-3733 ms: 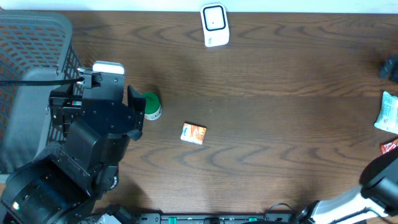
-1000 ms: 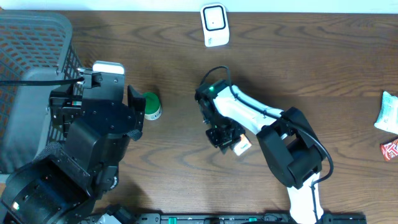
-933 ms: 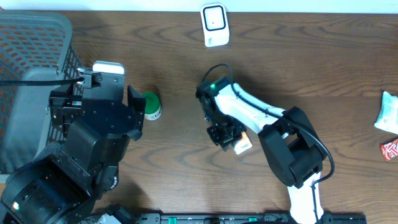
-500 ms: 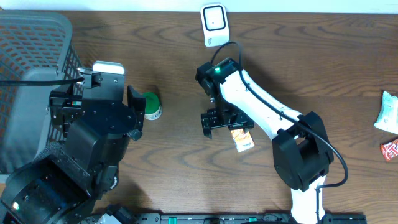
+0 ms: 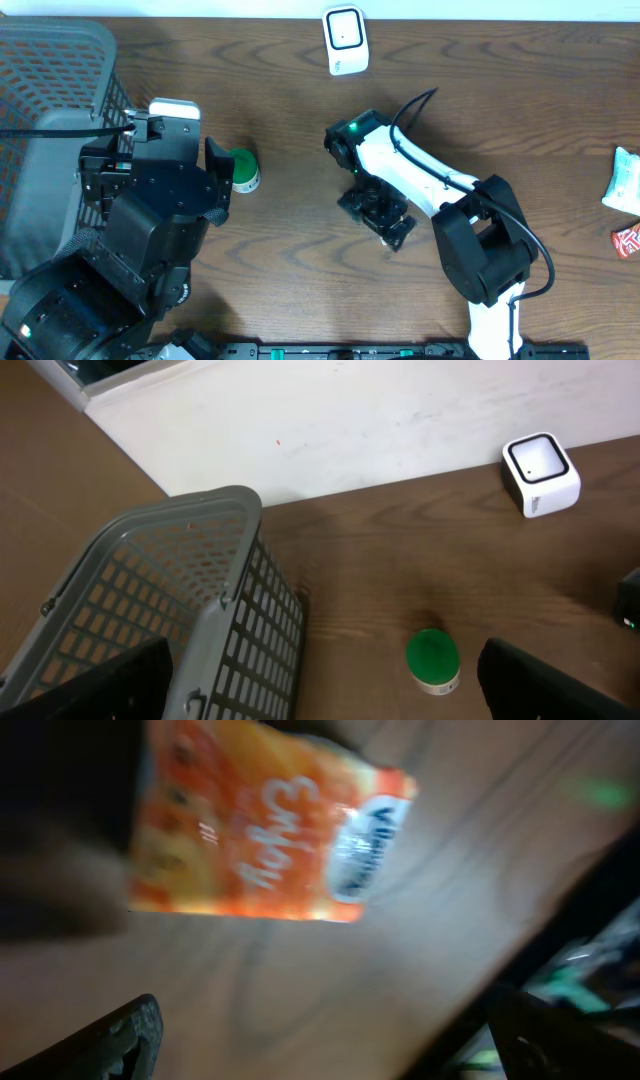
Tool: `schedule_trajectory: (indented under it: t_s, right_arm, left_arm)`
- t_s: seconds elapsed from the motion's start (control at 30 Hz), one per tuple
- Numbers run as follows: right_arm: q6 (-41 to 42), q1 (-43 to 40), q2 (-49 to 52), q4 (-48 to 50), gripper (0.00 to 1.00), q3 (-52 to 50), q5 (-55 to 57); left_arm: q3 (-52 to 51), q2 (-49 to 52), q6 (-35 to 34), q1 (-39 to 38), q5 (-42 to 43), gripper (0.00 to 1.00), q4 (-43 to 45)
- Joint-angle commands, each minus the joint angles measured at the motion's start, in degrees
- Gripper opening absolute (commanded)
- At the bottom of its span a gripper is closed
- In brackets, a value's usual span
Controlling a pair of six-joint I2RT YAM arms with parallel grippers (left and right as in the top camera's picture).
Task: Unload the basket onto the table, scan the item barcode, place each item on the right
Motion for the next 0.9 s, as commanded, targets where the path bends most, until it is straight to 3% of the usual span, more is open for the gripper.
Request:
schedule_trajectory:
  t_s: [0.0, 0.17, 0.53, 0.87]
  right_arm:
    - [12.68, -1.03, -0.9, 2.86, 0.99, -0.46, 2.6]
    - [18.1, -1.88, -0.9, 4.0, 0.99, -0.48, 9.86]
    - [18.03, -3.69, -0.9, 3.41, 0.99, -1.92, 9.64]
    - [13.05, -5.05, -0.9, 14.1, 0.96, -11.89, 6.32]
  left_arm:
    - [0.35, 0.2, 0.28, 0.2, -1.14, 0.98, -0.15]
    - [0.35, 0.2, 0.28, 0.2, -1.14, 0.98, -0.15]
    - [0.35, 0.2, 0.28, 0.2, -1.14, 0.98, -0.15]
    - [0.35, 0.2, 0.28, 0.2, -1.14, 0.98, -0.15]
